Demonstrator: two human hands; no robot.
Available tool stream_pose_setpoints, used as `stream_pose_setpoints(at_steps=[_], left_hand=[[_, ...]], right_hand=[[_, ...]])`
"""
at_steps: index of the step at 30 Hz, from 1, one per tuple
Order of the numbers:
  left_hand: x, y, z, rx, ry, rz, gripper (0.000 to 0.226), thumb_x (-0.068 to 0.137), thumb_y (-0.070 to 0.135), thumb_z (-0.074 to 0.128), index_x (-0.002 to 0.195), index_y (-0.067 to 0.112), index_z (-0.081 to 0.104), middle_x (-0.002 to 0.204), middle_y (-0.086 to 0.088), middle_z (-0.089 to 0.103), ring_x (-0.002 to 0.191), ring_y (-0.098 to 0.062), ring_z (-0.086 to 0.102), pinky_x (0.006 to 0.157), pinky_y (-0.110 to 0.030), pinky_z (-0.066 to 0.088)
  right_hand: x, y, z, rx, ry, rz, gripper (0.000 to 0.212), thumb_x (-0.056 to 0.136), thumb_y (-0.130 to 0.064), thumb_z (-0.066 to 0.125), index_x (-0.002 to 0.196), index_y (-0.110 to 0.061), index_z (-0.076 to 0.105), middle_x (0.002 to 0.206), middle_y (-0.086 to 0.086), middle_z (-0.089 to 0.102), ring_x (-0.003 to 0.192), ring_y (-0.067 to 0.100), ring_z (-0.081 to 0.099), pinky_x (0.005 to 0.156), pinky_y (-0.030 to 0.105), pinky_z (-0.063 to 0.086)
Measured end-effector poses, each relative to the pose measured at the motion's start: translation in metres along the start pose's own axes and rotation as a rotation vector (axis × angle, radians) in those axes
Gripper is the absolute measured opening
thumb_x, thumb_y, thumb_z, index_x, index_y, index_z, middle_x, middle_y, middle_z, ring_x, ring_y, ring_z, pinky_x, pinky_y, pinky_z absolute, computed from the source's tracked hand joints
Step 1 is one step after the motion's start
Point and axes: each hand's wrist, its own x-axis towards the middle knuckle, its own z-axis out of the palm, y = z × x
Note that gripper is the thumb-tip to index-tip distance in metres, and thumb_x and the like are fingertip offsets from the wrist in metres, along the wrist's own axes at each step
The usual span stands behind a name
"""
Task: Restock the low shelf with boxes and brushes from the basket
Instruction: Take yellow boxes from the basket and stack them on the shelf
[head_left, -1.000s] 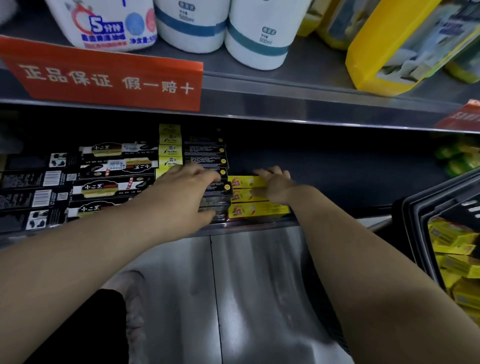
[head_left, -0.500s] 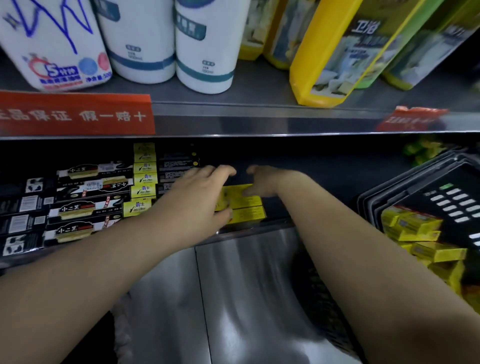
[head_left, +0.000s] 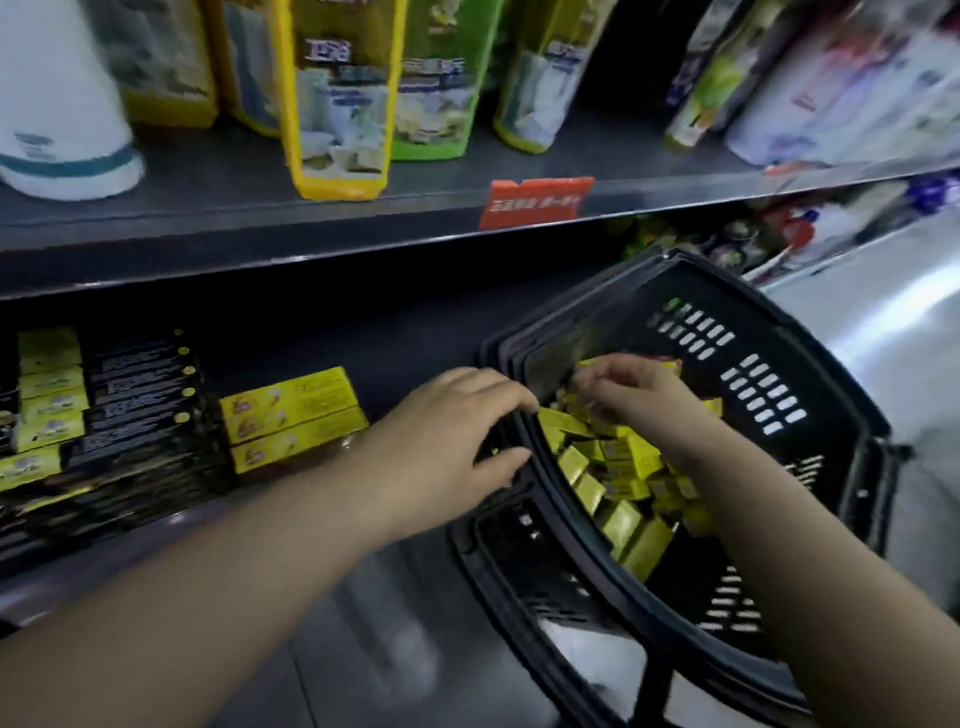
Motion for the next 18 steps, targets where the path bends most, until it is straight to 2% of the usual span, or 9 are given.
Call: stream_pose_setpoints(at_steps=[3,6,7,9,10,12,14,16,18], left_hand=[[0.013,0.010,0.019,0.005,-0.099,0.041,0.041,0.092,0.043,0.050,0.130,0.030,0.046,0.134,0.014,0.045,0.129,-0.001,0.025,0.098,-0.006,0.010],[0.018,0.008,0.036,0.102,-0.195,0.032,0.048,0.093,0.052,0.038,0.137,0.034,0.038,0.144,0.017,0.035,0.141,-0.002,0.012,0.109,-0.014,-0.004],[0.017,0.007,0.041,0.155,-0.221,0.027,0.049,0.093,0.054,0.034,0.137,0.034,0.037,0.144,0.018,0.034,0.142,-0.002,0.009,0.110,-0.017,-0.007],[0.018,0.008,0.049,0.244,-0.229,0.041,0.045,0.092,0.056,0.030,0.130,0.035,0.043,0.137,0.017,0.038,0.141,-0.003,0.011,0.108,-0.017,-0.014],[0.019,0.010,0.050,0.267,-0.219,0.051,0.041,0.091,0.057,0.030,0.120,0.035,0.049,0.128,0.016,0.043,0.139,-0.003,0.018,0.106,-0.016,-0.017],[0.023,0.013,0.048,0.273,-0.210,0.057,0.032,0.090,0.057,0.031,0.099,0.034,0.052,0.105,0.017,0.050,0.123,-0.003,0.036,0.107,-0.014,-0.018],[0.026,0.011,0.045,0.275,-0.218,0.074,0.031,0.088,0.056,0.029,0.088,0.035,0.051,0.088,0.018,0.047,0.099,0.000,0.042,0.114,-0.019,-0.008],[0.030,0.005,0.043,0.250,-0.236,0.094,0.032,0.092,0.054,0.029,0.079,0.035,0.052,0.075,0.017,0.044,0.084,0.000,0.039,0.117,-0.028,0.012],[0.034,0.001,0.040,0.201,-0.276,0.103,0.027,0.091,0.050,0.034,0.069,0.037,0.044,0.066,0.016,0.040,0.075,-0.003,0.038,0.100,-0.033,0.037]], right_hand=[[0.006,0.056,-0.017,-0.054,0.049,0.133,0.016,0.087,-0.012,0.063,0.073,-0.020,0.062,0.071,-0.003,0.061,0.065,0.011,0.053,0.064,0.023,0.044],[0.022,0.104,-0.030,-0.259,0.073,0.267,0.003,0.087,-0.015,0.063,0.083,-0.015,0.063,0.074,0.003,0.058,0.064,0.013,0.051,0.059,0.024,0.041],[0.026,0.118,-0.034,-0.361,0.060,0.318,0.012,0.086,-0.018,0.063,0.096,-0.012,0.063,0.082,0.006,0.059,0.070,0.016,0.054,0.060,0.025,0.042],[0.034,0.143,-0.040,-0.547,0.009,0.427,0.042,0.087,-0.024,0.064,0.124,-0.009,0.051,0.115,0.014,0.056,0.100,0.027,0.057,0.078,0.028,0.047],[0.037,0.152,-0.041,-0.598,0.005,0.461,0.052,0.088,-0.025,0.063,0.133,-0.009,0.043,0.131,0.017,0.047,0.115,0.032,0.052,0.089,0.034,0.046],[0.043,0.161,-0.041,-0.585,0.053,0.491,0.064,0.090,-0.028,0.060,0.141,-0.007,0.028,0.144,0.020,0.032,0.129,0.037,0.039,0.103,0.043,0.039],[0.054,0.161,-0.043,-0.445,0.188,0.535,0.071,0.092,-0.036,0.056,0.144,-0.003,0.020,0.146,0.022,0.030,0.131,0.039,0.036,0.104,0.044,0.036],[0.068,0.158,-0.046,-0.207,0.362,0.592,0.069,0.095,-0.040,0.049,0.144,-0.001,0.019,0.145,0.021,0.036,0.129,0.039,0.040,0.103,0.045,0.037],[0.081,0.156,-0.050,0.107,0.476,0.588,0.058,0.097,-0.034,0.046,0.142,0.000,0.031,0.140,0.019,0.044,0.125,0.036,0.047,0.102,0.044,0.041]])
